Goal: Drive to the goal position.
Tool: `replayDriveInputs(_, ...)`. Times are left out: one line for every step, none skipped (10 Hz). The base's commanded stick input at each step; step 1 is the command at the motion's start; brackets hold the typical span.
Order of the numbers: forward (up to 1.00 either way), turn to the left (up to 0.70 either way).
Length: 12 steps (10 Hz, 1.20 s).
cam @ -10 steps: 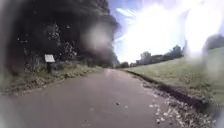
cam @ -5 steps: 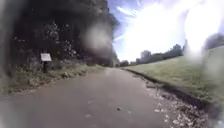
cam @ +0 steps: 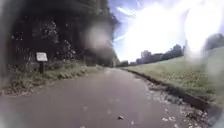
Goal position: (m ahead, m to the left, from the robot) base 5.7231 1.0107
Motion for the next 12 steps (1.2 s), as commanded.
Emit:
replayDriveInputs(0.70,0.00)
replayDriveInputs(0.70,0.00)
replayDriveInputs(0.70,0.00)
replayDriveInputs(0.70,0.00)
replayDriveInputs(0.70,0.00)
replayDriveInputs(0.70,0.00)
replayDriveInputs(0.70,0.00)
replayDriveInputs(0.70,0.00)
replayDriveInputs(0.70,0.00)
replayDriveInputs(0.70,0.00)
replayDriveInputs(0.70,0.00)
replayDriveInputs(0.70,0.00)
